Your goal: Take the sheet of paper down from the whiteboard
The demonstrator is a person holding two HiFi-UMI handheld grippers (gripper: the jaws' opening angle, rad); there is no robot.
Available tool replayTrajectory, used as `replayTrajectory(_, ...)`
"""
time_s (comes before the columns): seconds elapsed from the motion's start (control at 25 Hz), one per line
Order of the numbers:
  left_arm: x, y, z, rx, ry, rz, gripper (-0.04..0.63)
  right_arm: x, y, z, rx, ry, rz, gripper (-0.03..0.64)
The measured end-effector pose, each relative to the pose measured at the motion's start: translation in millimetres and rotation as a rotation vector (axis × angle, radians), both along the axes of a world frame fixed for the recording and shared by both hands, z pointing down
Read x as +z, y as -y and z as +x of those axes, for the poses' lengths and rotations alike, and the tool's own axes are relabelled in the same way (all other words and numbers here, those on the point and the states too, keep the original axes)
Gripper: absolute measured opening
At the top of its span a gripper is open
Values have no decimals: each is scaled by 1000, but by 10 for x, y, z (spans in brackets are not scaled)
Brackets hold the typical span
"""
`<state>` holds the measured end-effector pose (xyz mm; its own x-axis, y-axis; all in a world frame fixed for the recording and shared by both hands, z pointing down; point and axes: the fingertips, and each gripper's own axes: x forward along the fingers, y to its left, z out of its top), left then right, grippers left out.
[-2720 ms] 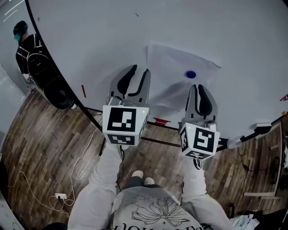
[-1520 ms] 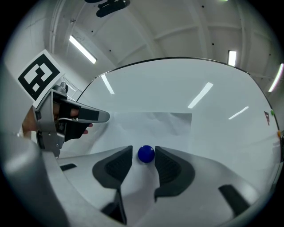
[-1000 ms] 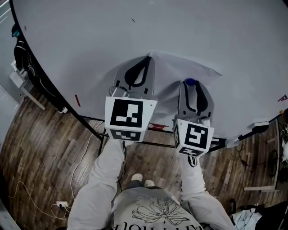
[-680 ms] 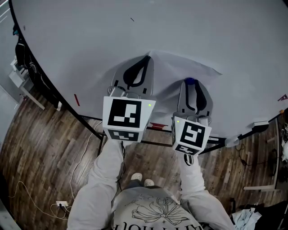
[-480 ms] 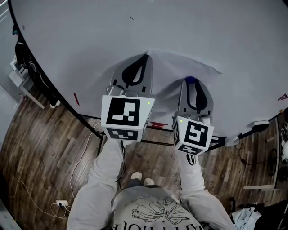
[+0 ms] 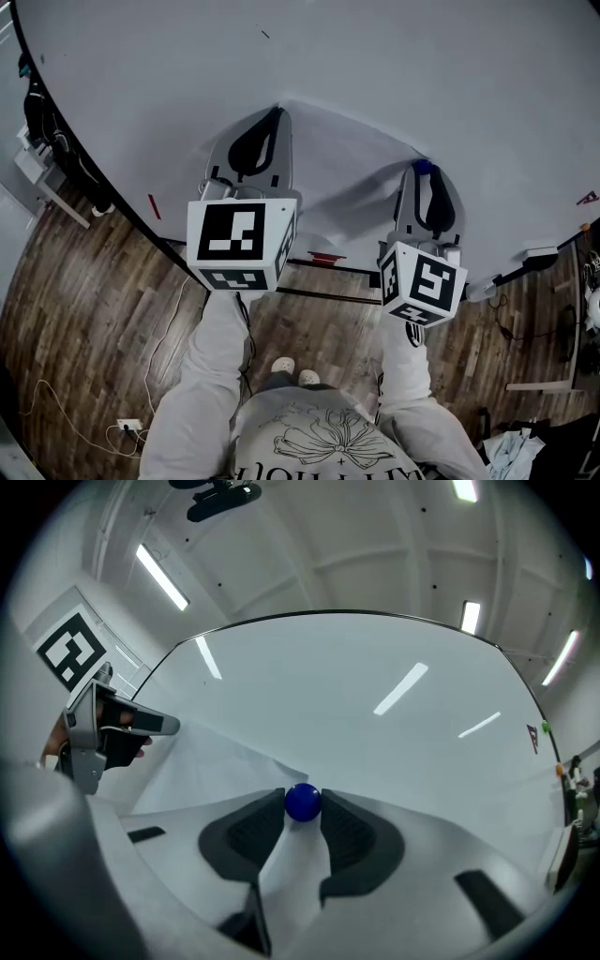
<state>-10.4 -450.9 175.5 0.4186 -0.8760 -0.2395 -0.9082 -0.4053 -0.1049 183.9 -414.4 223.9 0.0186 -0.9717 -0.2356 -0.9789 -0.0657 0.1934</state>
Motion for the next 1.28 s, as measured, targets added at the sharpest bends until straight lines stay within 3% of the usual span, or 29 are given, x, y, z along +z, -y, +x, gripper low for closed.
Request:
replayTrajectory(0.56,83,-64,-441,-108,28,-21,5,46,-14,312,29,45,-16,118)
replayTrajectory(0.88,143,-95,-467,-119,24,-31,4,64,-4,319,9,67,-12,121)
replayTrajectory(1.28,180,-198,-353,-97,-11,-41,4,-112,-231,148,-49,103,60,109)
